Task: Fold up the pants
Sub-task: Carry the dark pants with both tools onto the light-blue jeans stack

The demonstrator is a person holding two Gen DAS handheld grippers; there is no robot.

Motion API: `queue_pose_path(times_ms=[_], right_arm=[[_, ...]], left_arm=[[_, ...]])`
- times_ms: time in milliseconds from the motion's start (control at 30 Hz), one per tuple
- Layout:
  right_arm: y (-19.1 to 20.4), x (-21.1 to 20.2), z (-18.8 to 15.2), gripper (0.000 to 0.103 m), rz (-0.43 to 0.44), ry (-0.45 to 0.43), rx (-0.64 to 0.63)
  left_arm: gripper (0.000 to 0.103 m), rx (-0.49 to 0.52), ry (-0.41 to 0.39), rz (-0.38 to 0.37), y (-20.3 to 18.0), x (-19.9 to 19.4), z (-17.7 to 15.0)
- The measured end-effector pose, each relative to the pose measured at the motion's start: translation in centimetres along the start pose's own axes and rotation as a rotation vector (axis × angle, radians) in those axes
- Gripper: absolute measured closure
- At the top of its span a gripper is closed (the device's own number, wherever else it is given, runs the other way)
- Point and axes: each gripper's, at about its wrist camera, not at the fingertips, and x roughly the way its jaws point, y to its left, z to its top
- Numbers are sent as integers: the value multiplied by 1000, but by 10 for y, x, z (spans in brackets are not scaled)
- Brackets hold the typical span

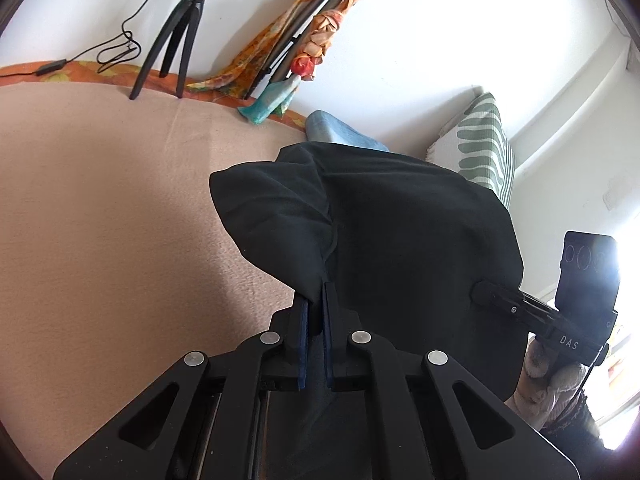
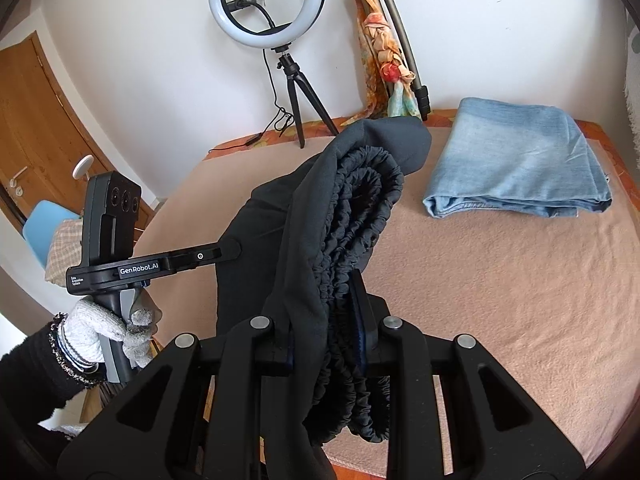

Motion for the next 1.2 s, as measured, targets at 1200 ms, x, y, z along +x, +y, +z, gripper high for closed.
queue_pose_path(times_ms=[1200], right_arm=[[-186, -29, 176, 81, -70, -179, -21]], left_arm=[[99, 140, -116, -90, -120, 148, 185]])
